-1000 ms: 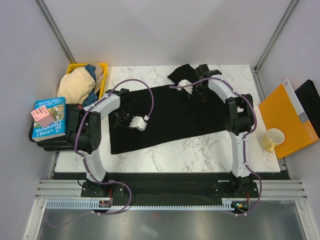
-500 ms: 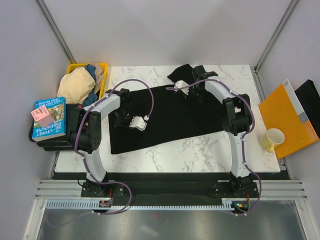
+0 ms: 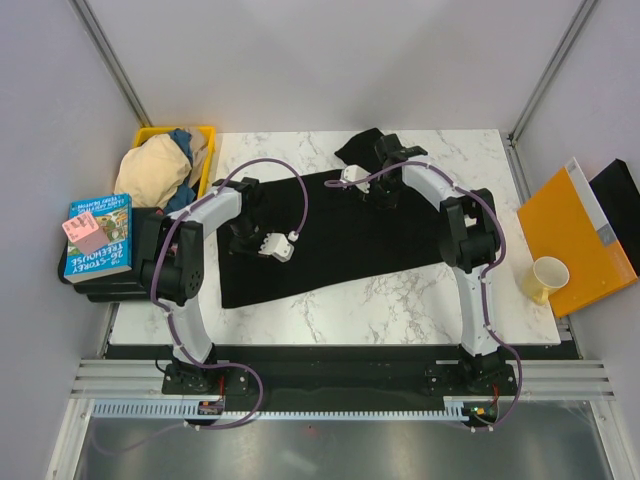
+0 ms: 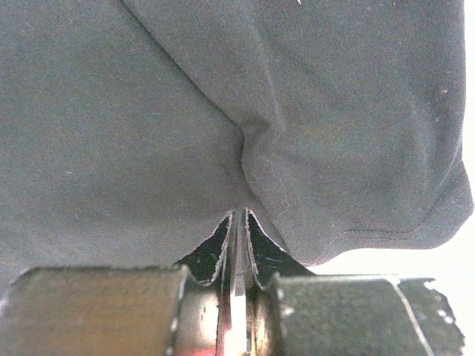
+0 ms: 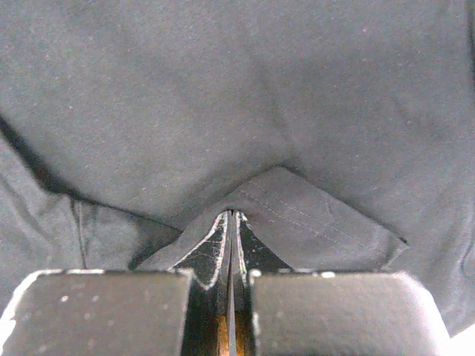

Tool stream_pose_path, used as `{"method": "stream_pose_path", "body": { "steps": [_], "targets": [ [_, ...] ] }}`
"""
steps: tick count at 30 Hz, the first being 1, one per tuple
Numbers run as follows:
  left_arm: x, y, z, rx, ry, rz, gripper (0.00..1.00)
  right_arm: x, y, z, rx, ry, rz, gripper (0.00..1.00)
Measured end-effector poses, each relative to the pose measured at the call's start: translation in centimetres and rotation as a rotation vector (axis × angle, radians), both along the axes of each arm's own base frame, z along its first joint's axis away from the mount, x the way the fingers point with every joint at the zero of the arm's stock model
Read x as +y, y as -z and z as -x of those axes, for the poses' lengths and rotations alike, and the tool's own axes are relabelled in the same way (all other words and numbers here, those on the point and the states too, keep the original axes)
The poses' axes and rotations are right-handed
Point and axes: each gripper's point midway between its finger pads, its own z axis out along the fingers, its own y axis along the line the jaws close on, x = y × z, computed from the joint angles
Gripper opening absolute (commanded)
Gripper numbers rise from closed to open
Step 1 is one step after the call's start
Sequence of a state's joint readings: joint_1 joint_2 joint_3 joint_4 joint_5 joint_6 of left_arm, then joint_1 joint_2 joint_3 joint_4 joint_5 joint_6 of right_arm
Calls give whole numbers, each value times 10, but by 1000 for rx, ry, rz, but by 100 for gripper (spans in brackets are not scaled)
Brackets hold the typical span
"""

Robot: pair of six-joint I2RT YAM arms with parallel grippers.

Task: Fold and stack the t-shirts
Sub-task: Fold the flattened tshirt in 1/3 of the way

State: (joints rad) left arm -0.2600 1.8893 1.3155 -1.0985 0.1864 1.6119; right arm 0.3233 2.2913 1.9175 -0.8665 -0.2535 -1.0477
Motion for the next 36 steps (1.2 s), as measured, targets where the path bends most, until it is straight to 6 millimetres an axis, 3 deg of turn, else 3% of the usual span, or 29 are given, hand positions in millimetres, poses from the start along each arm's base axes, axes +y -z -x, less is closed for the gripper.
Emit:
{"method": "stream_pose_path", "body": {
  "steps": [9, 18, 21, 25, 36],
  "targets": [
    [-5, 0, 1, 1, 12, 3, 11, -7, 7, -12, -56, 25, 33, 0],
    [-5, 0, 1, 3, 9, 6, 12, -20, 4, -50, -209, 132, 55, 0],
    [-5, 0, 2, 3, 9, 7, 11, -23, 4, -54, -223, 146, 55, 6],
    [-5, 0, 2, 4, 6, 6, 11, -24, 2, -54, -221, 151, 51, 2],
    [-6, 2, 5, 13, 9, 3, 12, -22, -48, -38, -232, 115, 11, 0]
  ]
}}
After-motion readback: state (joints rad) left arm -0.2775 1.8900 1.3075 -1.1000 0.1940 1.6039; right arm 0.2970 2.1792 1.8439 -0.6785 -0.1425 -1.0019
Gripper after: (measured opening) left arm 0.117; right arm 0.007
